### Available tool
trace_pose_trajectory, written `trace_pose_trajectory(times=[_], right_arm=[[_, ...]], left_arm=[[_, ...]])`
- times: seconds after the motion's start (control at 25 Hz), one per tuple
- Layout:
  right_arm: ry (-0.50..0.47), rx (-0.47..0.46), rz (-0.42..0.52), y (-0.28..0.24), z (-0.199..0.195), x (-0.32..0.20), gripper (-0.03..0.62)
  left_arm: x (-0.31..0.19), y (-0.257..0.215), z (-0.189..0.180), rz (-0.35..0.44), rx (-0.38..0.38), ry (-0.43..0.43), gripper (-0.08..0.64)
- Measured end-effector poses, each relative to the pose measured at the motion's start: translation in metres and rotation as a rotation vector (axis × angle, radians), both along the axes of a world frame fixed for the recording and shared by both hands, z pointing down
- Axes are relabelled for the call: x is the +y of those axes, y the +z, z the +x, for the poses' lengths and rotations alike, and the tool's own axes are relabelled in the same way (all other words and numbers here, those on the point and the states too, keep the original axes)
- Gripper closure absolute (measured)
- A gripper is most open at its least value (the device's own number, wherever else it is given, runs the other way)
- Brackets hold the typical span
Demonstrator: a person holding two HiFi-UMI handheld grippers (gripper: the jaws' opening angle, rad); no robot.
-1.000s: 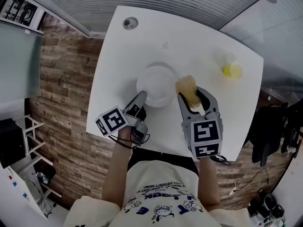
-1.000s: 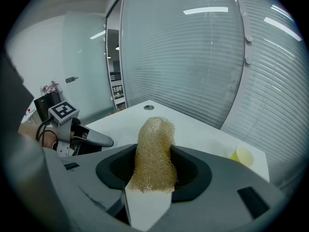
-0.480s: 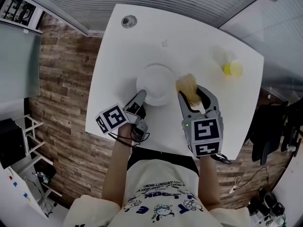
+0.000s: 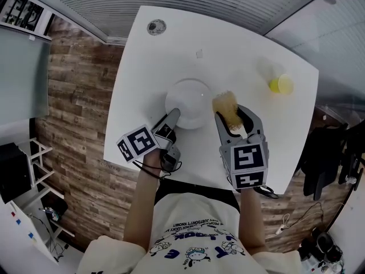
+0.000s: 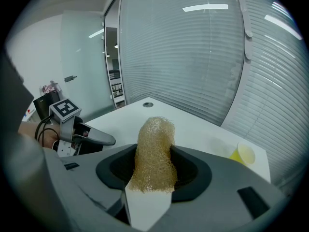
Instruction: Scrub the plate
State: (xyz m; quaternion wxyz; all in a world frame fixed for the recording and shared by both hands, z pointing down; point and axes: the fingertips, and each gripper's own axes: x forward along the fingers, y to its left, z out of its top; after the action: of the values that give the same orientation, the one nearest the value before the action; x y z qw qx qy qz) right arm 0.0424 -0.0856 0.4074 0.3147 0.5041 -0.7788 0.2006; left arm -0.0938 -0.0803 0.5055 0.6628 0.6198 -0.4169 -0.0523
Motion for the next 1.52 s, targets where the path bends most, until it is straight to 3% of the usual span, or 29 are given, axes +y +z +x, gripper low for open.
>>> trace_pose_trajectory(times=[0.48,0.72,0.92,1.12,1.2,1.24,1.52], right_arm=[[0.006,0.001,0.004,-0.002,0.001,-0.001,0.399],[0.006,0.025,0.004,0.000,0.004,0.000,0.399],[0.029,0.028,-0.006,0.005,0.009,0.002,0.399],[0.058,0.047,-0.015,0.009,0.019,0.004,0.399],[0.071,0.044,-0.023,0.013,0.024,0.005,0.399],[0.077,0.045,-0.026,0.015,0.026,0.006,0.398],[0.157,-0.016,-0.075,0.038,0.041,0.019,0.399]], left_arm=[[0.006,-0.008,0.005,-0.022,-0.155,0.085,0.298],[0.006,-0.008,-0.005,-0.060,-0.229,0.058,0.284],[0.002,-0.022,-0.013,-0.018,-0.223,0.033,0.286],[-0.003,-0.041,-0.024,0.061,-0.293,0.041,0.374],[-0.006,-0.049,-0.025,0.098,-0.309,0.036,0.507],[-0.008,-0.054,-0.024,0.122,-0.309,0.036,0.529],[-0.014,-0.083,-0.005,0.295,-0.376,0.116,0.535]])
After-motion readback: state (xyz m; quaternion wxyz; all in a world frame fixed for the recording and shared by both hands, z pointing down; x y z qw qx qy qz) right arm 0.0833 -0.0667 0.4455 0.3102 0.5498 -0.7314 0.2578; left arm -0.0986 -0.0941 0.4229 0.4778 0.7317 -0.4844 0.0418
